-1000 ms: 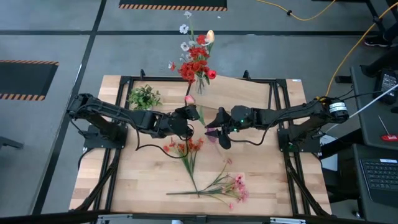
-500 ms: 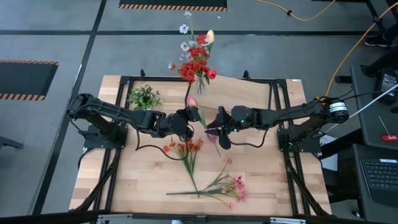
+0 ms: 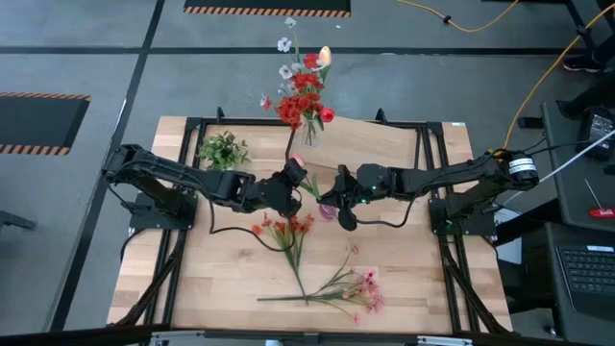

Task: Pick and place flowers into a vace then onto a shelf
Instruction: Put the pink tulip into the purple vase

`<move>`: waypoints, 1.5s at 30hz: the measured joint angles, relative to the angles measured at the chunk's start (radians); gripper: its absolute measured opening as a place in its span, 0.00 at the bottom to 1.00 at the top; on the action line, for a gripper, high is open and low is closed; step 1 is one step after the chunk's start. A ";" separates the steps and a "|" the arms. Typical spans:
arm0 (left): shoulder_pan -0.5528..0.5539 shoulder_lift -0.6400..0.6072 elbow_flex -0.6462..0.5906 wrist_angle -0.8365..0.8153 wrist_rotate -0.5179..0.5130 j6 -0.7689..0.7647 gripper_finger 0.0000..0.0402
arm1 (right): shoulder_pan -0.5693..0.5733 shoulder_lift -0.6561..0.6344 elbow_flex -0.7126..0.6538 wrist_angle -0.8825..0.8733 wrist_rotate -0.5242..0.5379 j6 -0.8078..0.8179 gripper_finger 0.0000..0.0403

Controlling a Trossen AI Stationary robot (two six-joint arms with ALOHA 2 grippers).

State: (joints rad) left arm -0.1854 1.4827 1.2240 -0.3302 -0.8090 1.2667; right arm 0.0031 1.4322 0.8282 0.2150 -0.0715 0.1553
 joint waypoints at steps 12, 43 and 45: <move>-0.037 -0.138 0.000 -0.250 0.177 -0.364 0.22 | -0.006 -0.002 0.001 -0.012 0.001 -0.015 0.00; -0.006 -0.576 -0.707 0.397 0.513 -0.958 0.01 | 0.034 -0.148 0.002 0.124 0.000 -0.263 0.00; 0.000 -0.590 -0.748 0.459 0.514 -0.958 0.00 | 0.034 -0.123 0.002 0.154 0.000 -0.269 0.00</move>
State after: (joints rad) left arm -0.1852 0.8931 0.4764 0.1289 -0.2953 0.3087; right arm 0.0372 1.3088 0.8307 0.3694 -0.0719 -0.1135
